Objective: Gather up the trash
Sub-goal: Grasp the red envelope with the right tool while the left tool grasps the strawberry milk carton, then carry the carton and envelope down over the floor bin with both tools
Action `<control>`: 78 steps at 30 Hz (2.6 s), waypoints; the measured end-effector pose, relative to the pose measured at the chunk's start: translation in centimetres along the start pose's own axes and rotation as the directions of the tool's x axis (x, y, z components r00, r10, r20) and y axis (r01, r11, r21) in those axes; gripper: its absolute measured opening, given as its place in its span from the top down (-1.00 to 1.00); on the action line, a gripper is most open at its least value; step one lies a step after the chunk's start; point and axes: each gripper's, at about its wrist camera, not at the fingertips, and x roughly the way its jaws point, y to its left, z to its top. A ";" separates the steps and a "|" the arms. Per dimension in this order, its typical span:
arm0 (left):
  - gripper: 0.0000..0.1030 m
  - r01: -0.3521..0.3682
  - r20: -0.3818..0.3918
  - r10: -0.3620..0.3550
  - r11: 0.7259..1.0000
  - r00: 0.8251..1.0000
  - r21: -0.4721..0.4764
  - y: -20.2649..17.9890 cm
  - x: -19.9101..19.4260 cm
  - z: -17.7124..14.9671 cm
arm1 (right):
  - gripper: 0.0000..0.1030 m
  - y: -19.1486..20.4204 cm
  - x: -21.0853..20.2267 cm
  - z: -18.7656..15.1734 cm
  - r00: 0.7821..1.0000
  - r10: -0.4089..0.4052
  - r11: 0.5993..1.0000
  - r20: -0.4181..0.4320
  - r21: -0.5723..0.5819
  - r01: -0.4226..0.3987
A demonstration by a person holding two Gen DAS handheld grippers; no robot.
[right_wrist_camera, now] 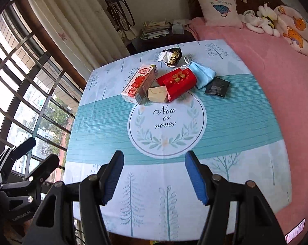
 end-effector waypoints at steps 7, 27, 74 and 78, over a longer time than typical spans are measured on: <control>-0.69 -0.007 -0.120 0.002 0.999 0.993 -0.043 -1.9 9.6 6.1 | -0.21 -5.4 8.2 8.3 0.989 0.094 0.986 -0.113 0.150 -0.077; -0.69 -0.025 -0.312 -0.022 0.989 0.950 -0.144 -2.0 23.5 12.7 | 0.04 -9.9 21.6 16.0 0.939 0.200 0.913 -0.280 0.402 -0.074; -0.08 0.021 -0.221 -0.094 0.950 0.971 -0.310 3.7 12.0 3.8 | 0.53 -5.2 7.5 8.8 0.990 0.140 0.982 -0.015 0.132 -0.137; -0.08 0.080 -0.174 -0.140 0.947 0.975 -0.310 4.9 7.6 0.5 | 0.53 -3.2 5.1 4.6 0.992 0.124 0.981 -0.001 0.154 -0.122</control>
